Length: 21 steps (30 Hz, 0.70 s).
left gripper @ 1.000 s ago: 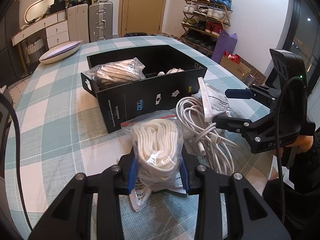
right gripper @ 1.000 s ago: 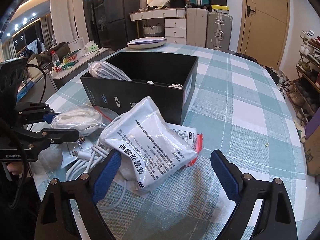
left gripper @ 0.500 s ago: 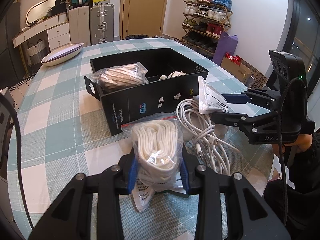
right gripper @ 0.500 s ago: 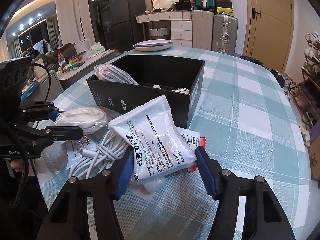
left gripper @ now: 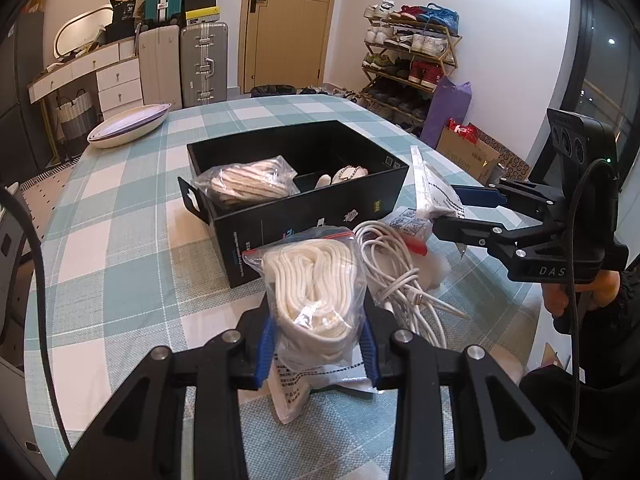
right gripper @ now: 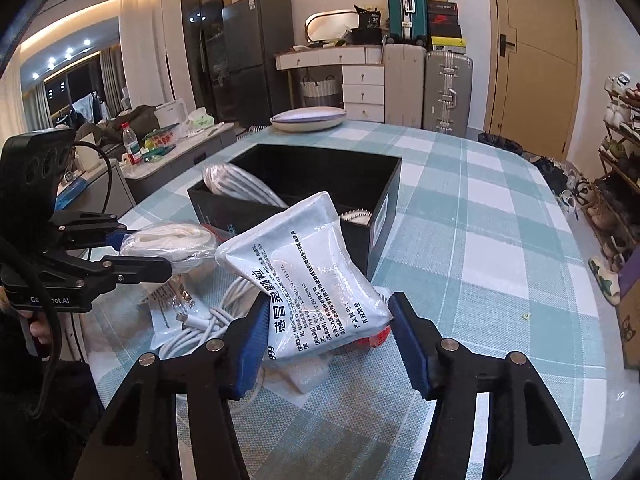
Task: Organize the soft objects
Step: 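Carry the cord bag and white packet over the black box with both grippers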
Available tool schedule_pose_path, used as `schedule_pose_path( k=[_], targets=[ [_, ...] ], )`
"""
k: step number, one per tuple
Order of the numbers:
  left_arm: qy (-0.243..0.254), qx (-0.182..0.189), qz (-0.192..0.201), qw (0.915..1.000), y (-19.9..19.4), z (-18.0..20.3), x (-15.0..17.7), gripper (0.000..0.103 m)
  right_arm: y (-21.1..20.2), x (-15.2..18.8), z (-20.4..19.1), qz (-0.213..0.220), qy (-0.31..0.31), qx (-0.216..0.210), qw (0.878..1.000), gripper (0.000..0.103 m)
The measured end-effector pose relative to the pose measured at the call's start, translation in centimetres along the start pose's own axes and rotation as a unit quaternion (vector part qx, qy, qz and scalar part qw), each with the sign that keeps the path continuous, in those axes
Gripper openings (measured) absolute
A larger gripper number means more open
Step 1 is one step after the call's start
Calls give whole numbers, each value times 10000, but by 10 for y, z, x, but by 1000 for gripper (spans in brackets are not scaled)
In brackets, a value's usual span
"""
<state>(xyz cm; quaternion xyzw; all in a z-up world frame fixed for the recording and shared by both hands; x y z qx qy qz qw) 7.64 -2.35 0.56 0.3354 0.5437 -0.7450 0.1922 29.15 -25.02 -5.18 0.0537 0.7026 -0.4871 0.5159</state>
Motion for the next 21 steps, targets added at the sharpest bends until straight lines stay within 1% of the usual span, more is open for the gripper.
schedule_pose_path(
  k=[10, 21],
  targets=[
    [47, -26, 338, 9994, -15, 3, -9, 34, -13, -9, 5, 316, 168, 4, 9994, 60],
    [40, -35, 523, 9986, -25, 2, -13, 34, -19, -12, 5, 419, 202, 28, 9989, 60]
  ],
)
Point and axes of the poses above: each gripper's, at about its wrist camera, not at the fingertips, and y roughly the way its jaws point, z to its right, x to its underside, the point moved 3 cm from there along y, roughly the way its jaws point, and after that the axes turned 4 degrees about x, right-handed, at the moved point
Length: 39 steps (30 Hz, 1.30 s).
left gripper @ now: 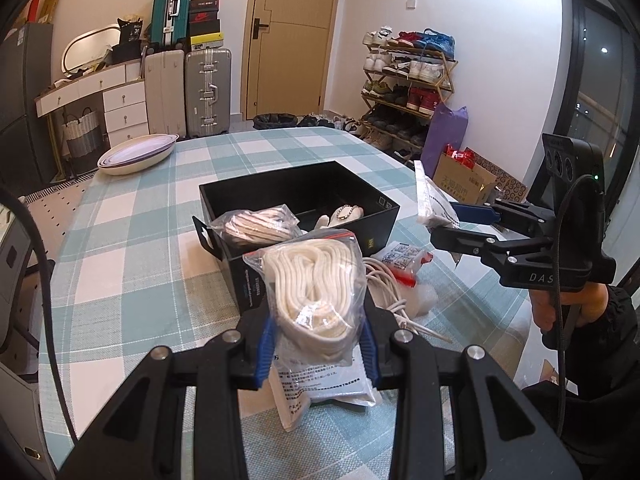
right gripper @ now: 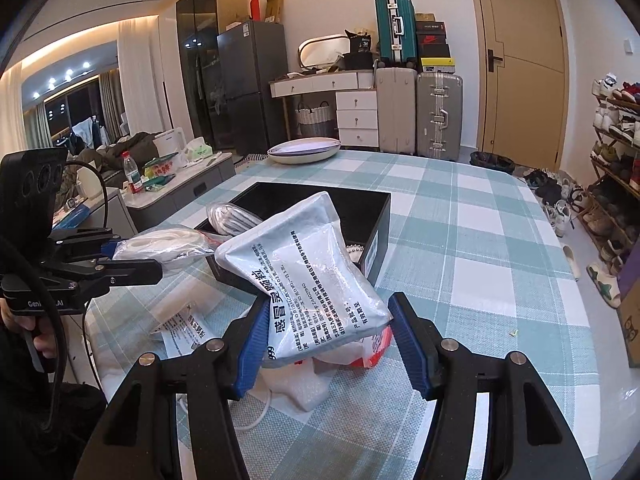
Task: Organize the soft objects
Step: 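Carry the cord bag and white packet over the black box with both grippers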
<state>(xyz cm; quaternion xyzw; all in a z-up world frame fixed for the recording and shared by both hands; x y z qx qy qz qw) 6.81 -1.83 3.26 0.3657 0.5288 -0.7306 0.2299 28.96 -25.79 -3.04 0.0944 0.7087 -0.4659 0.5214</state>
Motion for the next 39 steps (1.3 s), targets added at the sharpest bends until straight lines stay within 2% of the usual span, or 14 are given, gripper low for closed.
schedule_pose_path(
  k=[22, 31, 39],
  targets=[
    [11, -324, 440, 9985, -16, -7, -27, 34, 0, -14, -6, -18, 191, 233, 9995, 60],
    [102, -468, 614, 9970, -11, -10, -49, 34, 3, -31, -10, 22, 152, 273, 9995, 60],
    [93, -525, 593, 9968, 3, -19, -61, 34, 8, -44, -10, 46, 110, 281, 9995, 60]
  ],
)
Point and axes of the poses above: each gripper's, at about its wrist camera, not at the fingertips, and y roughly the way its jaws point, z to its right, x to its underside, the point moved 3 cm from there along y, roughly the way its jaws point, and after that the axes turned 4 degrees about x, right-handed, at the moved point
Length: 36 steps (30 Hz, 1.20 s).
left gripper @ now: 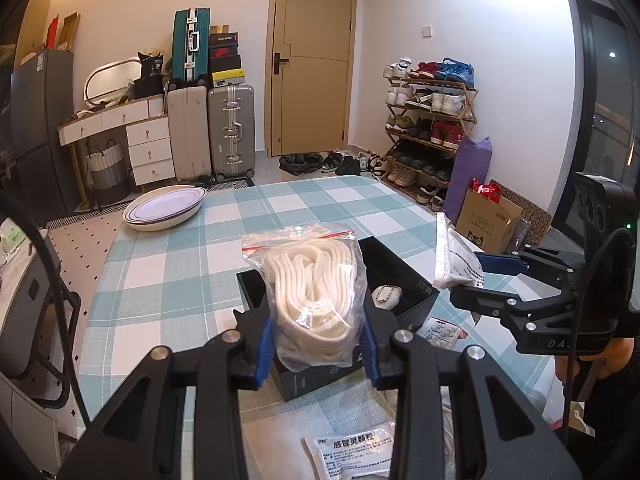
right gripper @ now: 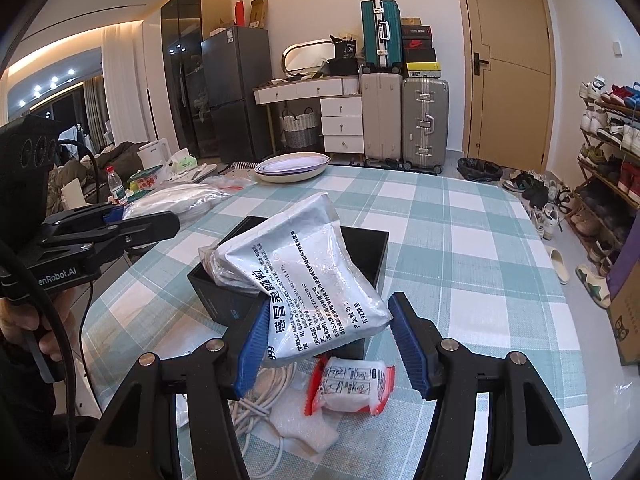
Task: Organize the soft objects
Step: 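Carry the cord bag and white packet over the black box with both grippers, then lower the cord bag into the box and open the left gripper while the right releases the packet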
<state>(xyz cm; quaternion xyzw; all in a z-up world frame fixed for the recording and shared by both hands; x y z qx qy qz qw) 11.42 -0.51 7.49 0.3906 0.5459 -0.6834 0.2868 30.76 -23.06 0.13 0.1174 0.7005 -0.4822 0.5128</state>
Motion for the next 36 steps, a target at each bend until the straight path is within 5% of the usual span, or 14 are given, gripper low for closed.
schedule_pose_path(
  k=[36],
  targets=[
    [97, 53, -787, 9968, 74, -8, -5, 34, 64, -19, 1, -406, -227, -4, 9989, 60]
  ],
)
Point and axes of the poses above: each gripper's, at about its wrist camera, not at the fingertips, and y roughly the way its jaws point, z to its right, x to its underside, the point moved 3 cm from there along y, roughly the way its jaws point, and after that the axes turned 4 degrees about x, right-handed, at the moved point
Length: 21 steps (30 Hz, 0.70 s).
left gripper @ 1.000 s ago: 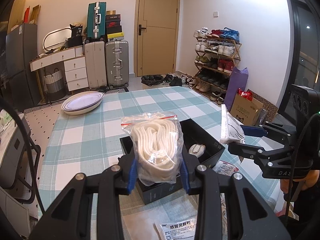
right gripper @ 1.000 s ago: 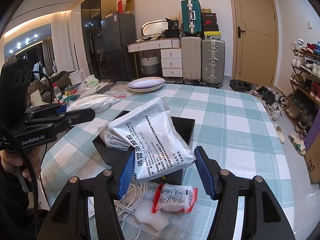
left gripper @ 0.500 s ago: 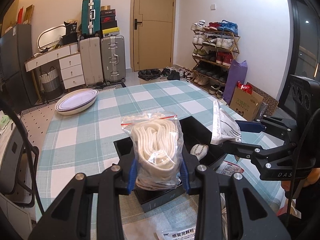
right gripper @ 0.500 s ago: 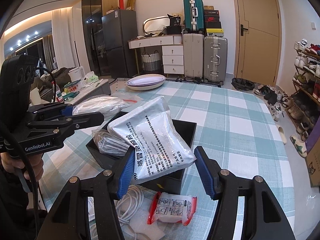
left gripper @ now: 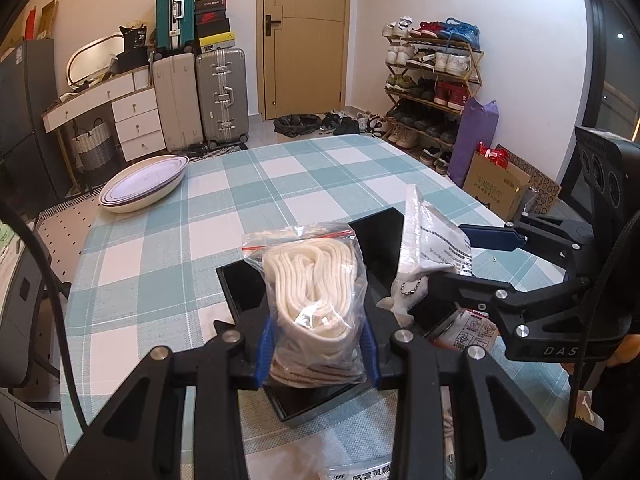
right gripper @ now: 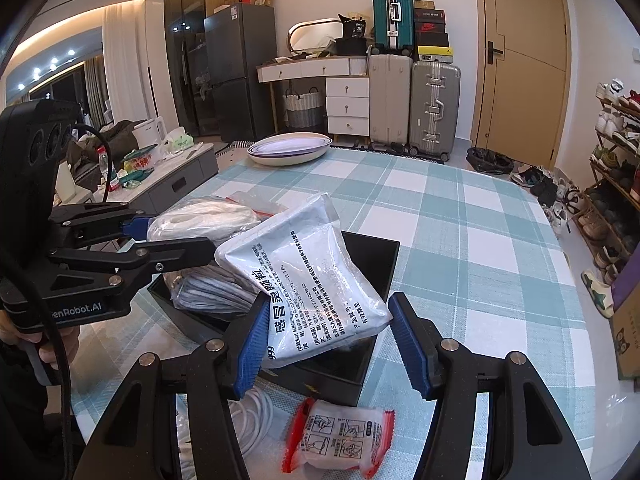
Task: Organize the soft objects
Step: 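Lower the cord bag into the box and open the left gripper while the right releases the packet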
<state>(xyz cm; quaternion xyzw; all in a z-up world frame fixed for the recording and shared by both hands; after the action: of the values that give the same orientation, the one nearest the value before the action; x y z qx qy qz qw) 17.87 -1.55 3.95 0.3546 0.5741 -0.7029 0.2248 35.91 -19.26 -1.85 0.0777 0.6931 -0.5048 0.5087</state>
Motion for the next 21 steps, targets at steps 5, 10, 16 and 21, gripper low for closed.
schedule_pose_path(
  k=[5, 10, 16, 21],
  targets=[
    [9, 8, -147, 9999, 10, -1, 2, 34, 9, -1, 1, -43, 17, -4, 10000, 60],
    [-27, 14, -177, 9998, 15, -3, 2, 35, 12, -3, 1, -35, 25, -15, 10000, 60],
    [-93, -37, -113, 9999, 11, -6, 3, 58, 10, -5, 1, 162, 51, -28, 9999, 73],
    [-296, -199, 65, 9993, -4, -10, 4, 92, -1, -2, 8, 265, 116, 72, 9996, 89]
  ],
)
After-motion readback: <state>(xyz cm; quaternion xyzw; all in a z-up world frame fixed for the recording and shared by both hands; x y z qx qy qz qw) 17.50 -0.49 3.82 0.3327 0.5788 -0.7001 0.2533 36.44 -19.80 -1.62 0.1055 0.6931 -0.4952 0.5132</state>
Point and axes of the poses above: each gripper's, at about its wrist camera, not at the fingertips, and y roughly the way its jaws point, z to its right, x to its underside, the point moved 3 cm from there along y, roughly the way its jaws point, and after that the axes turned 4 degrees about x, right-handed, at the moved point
